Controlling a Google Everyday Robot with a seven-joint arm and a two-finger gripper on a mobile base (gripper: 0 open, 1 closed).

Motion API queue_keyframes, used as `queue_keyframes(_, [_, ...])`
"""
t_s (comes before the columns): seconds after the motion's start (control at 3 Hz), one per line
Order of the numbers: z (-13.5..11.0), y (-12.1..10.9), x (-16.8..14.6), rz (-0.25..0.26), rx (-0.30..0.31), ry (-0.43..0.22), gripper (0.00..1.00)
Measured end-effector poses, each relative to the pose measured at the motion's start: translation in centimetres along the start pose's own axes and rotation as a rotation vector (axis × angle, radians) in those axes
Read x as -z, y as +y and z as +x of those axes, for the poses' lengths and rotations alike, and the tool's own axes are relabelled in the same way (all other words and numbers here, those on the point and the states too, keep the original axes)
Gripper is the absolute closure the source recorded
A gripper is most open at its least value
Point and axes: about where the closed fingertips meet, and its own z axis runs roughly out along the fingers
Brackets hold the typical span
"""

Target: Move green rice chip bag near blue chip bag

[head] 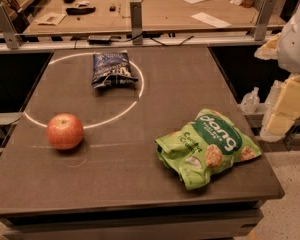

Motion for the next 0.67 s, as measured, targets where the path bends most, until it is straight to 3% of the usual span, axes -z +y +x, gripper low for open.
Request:
queue_keyframes(0.33, [0.12,0.39,-0.81,-0.052,0.07,-0.042,0.0])
queue_keyframes(0.67, [0.07,1.38,-1.5,-0.08,0.198,-0.056,0.0])
